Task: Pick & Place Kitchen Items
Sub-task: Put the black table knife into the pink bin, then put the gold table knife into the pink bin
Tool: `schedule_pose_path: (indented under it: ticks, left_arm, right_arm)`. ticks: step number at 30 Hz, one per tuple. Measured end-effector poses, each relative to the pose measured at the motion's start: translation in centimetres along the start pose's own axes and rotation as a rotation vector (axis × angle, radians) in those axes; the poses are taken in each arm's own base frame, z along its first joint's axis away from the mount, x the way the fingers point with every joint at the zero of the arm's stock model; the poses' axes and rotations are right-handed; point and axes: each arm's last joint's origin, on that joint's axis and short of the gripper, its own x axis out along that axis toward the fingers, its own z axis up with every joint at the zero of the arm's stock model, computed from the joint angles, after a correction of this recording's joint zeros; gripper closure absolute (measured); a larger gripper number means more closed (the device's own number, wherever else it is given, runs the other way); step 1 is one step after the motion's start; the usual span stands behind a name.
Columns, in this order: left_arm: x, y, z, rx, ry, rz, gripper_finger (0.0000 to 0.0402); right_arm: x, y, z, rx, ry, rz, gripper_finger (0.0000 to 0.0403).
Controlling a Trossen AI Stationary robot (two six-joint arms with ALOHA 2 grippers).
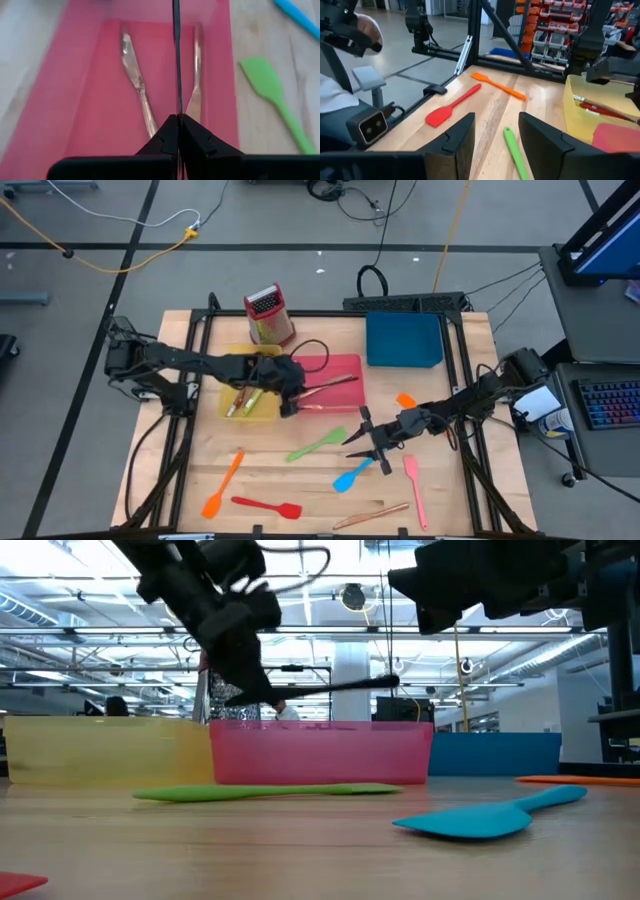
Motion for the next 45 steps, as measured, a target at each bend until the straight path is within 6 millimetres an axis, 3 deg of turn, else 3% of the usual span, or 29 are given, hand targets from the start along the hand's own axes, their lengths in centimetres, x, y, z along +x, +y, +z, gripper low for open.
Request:
schedule_pose_path:
  ticks: [8, 15, 19, 28, 37, 45]
  left_arm:
    - [3.1, 2.0, -1.6, -0.019, 0.115, -0.005, 0.0391]
    - [4.6, 4.1, -2.5, -0.045, 0.16, -0.015, 0.0397]
    - [5.1, 4.6, -2.8, -0.043, 0.161, -0.027, 0.0376]
    - [5.2, 5.0, -2.1, -0.038, 0.096, 0.036, 0.033]
    - [5.2, 5.1, -1.9, -0.045, 0.074, 0.077, 0.0337]
    - [4.1, 4.7, -0.5, -0.075, -0.034, 0.077, 0.0353]
  right_arm:
    - [0.0, 0.0, -0.2, -0.001, 0.02, -0.001, 0.0263]
    - [0.0, 0.0, -0.2, -0.001, 0.02, -0.002, 0.0264]
    - [0.0, 0.0, -0.2, -0.001, 0.021, -0.002, 0.0264]
    - [0.0, 0.0, -0.3, -0.001, 0.029, 0.002, 0.0265]
    - [0.0, 1.1, -0.3, 0.031, 0.031, 0.039, 0.0251]
    - [-0.4, 4.0, -0.4, 0.118, 0.06, 0.036, 0.0234]
